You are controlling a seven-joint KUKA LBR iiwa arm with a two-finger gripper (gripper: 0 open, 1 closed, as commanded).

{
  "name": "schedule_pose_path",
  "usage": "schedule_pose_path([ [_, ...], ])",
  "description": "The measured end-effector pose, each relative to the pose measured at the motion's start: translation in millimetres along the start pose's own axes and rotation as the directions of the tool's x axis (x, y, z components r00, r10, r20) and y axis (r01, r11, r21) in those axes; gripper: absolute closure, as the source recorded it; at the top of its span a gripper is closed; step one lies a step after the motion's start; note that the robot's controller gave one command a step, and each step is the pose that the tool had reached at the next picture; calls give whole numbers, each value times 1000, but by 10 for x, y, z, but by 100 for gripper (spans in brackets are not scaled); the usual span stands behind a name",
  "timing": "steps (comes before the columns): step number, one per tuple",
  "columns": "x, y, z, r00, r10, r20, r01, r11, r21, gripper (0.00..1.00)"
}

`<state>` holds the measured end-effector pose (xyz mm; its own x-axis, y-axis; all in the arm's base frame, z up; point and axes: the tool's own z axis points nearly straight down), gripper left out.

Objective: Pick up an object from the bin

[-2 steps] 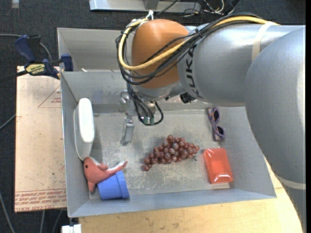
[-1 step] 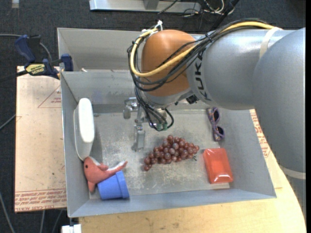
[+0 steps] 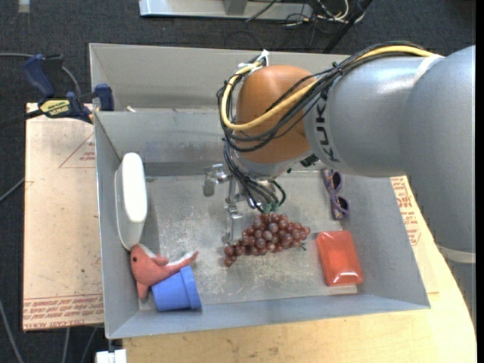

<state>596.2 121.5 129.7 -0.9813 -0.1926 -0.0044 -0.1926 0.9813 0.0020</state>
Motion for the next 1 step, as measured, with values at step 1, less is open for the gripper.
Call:
schedule_pose_path([
  [1,576,-261,-122,991,132,-6,-132,991,-1,0],
])
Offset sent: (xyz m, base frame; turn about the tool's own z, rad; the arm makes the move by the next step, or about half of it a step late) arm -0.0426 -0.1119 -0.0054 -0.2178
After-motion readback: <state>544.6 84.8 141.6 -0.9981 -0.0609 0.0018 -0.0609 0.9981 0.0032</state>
